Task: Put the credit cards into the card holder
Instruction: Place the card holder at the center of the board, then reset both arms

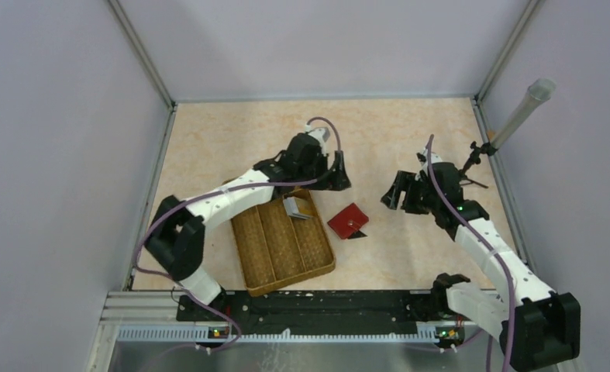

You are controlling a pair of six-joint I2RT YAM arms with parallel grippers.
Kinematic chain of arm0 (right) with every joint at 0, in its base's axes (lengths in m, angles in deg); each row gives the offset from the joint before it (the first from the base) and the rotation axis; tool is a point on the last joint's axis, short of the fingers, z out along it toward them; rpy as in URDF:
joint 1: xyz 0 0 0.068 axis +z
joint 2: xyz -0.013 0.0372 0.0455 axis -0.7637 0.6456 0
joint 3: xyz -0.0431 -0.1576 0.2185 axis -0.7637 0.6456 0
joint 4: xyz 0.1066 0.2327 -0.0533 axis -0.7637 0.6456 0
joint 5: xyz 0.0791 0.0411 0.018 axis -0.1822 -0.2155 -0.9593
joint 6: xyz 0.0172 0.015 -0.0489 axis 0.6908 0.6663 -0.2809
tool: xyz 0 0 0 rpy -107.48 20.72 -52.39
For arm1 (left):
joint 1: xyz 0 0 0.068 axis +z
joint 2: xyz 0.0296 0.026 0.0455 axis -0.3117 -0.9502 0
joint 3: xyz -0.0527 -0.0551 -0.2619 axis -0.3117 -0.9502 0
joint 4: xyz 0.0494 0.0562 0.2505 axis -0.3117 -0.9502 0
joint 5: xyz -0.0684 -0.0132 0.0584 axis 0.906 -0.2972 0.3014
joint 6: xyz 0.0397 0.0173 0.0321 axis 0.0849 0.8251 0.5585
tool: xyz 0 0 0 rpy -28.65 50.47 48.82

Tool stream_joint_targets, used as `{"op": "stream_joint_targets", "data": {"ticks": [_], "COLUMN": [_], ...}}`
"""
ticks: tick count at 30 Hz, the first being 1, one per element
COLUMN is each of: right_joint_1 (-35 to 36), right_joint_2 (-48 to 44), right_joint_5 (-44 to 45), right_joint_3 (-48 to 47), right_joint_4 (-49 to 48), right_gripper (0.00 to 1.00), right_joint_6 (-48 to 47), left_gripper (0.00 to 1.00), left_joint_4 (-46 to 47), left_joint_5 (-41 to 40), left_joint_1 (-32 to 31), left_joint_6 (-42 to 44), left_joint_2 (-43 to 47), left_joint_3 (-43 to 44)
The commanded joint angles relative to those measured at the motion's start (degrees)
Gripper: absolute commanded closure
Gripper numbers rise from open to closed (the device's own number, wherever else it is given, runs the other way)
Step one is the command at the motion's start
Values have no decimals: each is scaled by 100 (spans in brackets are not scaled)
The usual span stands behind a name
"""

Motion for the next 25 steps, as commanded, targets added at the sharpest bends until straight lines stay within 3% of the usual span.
{"op": "stream_joint_targets", "data": {"ticks": [1,7,14,18,25], "right_joint_1": [-51,-45,-50,-45,-49], "right_joint_2": [-560,-1583,-2349,-2335,-2410], "right_joint_5": [992,1891,1841,1883,1940], "right_joint_3": [-492,-457,-72,-59,-39], "right_joint_4": [602,336,-202,-233,-236], "right_gripper": [28,28,27,27,26], "right_joint_6": [-355,-777,-920,-908,-874], "left_gripper": [2,1,1,1,1], "left_joint_4": [-213,-305,-936,-1120,-1231], "left_joint_5": [-1203,-3223,-4140,-4311,-4225], "left_joint_1": [382,705,1138,1145,1161], "left_joint_6": [227,570,600,558,610], "left_joint_2": [1329,3584,5574,6046,5895], "left_joint_3": [-573,-1742,-2732,-2899,-2827]}}
